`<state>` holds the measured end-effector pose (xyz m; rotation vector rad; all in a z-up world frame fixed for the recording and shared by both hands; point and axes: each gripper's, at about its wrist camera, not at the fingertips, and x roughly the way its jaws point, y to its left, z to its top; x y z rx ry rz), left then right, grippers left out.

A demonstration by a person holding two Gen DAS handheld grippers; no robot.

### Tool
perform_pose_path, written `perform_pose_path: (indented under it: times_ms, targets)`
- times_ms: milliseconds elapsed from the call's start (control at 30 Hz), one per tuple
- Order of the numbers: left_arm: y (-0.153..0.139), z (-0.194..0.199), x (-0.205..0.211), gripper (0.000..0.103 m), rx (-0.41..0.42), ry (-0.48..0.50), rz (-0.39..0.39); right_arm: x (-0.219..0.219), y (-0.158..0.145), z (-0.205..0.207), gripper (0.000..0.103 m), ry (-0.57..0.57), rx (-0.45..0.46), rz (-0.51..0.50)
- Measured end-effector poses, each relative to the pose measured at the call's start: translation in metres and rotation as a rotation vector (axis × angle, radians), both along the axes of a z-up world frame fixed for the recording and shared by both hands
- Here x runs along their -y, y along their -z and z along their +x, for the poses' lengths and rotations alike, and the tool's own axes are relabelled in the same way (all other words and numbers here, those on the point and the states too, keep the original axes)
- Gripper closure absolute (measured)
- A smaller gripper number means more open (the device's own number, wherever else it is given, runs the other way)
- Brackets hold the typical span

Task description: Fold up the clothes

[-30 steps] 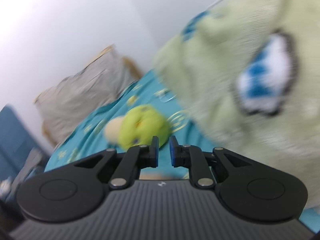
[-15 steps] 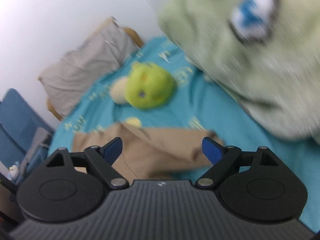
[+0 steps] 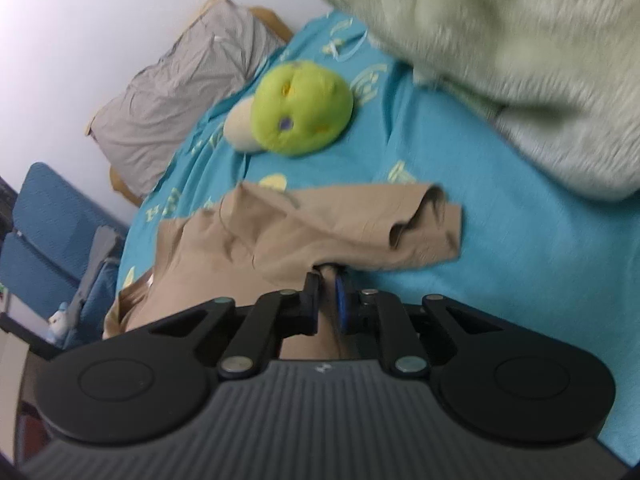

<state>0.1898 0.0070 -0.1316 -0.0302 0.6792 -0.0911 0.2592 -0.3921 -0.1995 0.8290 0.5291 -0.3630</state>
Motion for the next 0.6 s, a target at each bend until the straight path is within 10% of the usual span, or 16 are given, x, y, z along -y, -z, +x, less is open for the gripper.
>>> perform_pose_path:
  times_ms: [200,600]
  targets:
    - [-0.001,-0.001,-0.002,0.000,0.003,-0.004,-0.005,0.019,-0.001,-0.022,0.098,0.151,0.041,0.007]
    - [0.000,-0.003,0.000,0.000,0.011,-0.006,0.021,0.020,0.012,-0.020,0.095,0.104,0.097,0.126]
